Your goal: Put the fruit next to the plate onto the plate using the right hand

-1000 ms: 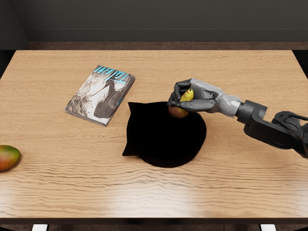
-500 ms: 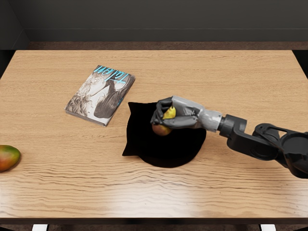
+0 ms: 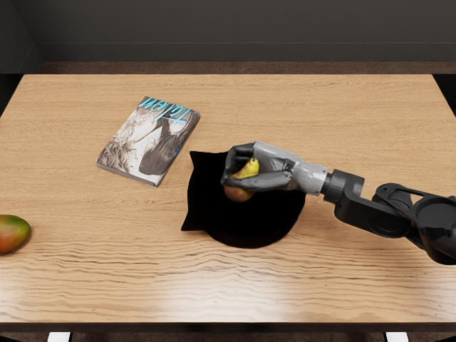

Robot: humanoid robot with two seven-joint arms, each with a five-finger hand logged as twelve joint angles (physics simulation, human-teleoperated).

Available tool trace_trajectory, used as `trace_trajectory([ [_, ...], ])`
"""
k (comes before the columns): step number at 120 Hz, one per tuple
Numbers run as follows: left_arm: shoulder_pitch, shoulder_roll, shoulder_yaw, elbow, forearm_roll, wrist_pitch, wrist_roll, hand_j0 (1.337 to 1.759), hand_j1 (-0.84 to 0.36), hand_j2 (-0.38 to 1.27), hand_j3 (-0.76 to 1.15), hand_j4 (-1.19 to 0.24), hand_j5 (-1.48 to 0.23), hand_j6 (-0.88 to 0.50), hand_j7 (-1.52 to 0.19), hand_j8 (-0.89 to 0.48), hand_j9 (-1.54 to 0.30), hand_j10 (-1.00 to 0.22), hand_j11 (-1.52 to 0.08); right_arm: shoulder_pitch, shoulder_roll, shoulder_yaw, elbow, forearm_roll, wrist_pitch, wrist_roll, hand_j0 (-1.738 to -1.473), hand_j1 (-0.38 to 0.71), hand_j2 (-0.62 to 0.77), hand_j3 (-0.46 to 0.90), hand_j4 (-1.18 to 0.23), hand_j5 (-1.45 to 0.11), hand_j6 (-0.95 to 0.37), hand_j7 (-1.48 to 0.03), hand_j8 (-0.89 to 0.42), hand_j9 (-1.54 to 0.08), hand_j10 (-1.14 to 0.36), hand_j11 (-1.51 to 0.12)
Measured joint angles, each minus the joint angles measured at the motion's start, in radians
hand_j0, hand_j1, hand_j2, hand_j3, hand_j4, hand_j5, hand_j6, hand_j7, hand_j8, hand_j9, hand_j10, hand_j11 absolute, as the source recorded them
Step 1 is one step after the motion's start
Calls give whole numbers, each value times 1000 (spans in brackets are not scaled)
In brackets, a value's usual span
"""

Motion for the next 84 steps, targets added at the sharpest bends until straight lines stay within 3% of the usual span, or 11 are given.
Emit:
trace_trajectory([
  [35, 0, 0, 0, 0, 0, 0, 0, 1658, 349, 0, 0, 0, 0, 0, 0, 0, 0, 0, 0, 1, 12, 4, -19, 13, 1, -1, -1654, 296, -106, 0, -542, -724, -549, -712, -523, -725, -485, -730],
  [84, 0, 0, 0, 0, 0, 0, 0, 1658, 349, 0, 0, 0, 0, 0, 0, 0, 0, 0, 0, 14, 3, 14, -21, 46, 1, -1, -1658, 103, -73, 0, -379, -494, -380, -492, -377, -494, -371, -495],
])
